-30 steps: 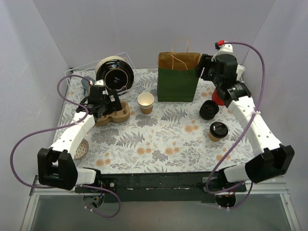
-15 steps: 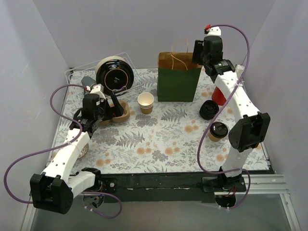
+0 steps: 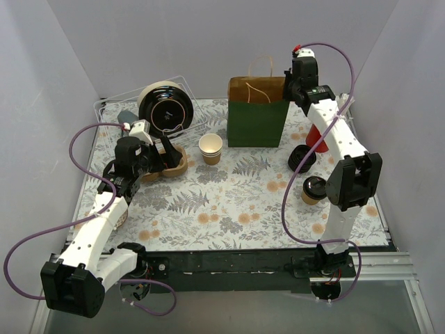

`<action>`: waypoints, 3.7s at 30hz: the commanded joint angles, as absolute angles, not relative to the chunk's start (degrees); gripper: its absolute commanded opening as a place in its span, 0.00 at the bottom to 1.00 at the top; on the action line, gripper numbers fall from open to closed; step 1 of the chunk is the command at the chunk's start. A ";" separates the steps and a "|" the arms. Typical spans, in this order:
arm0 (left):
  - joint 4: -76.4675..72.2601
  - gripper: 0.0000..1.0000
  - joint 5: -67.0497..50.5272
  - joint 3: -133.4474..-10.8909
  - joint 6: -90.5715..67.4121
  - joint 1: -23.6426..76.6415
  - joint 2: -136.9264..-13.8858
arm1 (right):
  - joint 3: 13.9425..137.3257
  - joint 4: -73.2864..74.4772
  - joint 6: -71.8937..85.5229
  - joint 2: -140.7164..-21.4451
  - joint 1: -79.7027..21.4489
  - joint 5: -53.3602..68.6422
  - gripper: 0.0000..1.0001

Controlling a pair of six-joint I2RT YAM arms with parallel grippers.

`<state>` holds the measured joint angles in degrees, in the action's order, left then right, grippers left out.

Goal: Pack the takeout coffee

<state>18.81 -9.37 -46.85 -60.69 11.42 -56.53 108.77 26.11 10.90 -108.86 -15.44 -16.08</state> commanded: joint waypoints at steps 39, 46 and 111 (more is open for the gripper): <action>19.51 0.98 0.95 -46.14 -60.82 11.16 -54.76 | 52.83 10.11 48.16 -53.09 -16.43 21.53 0.01; 19.51 0.98 1.67 -46.05 -60.82 11.07 -54.67 | 52.21 13.61 48.87 -53.18 -17.49 18.91 0.09; 32.70 0.61 8.44 -67.06 -55.28 7.65 -92.64 | 56.69 18.63 27.69 -36.47 -17.75 7.73 0.65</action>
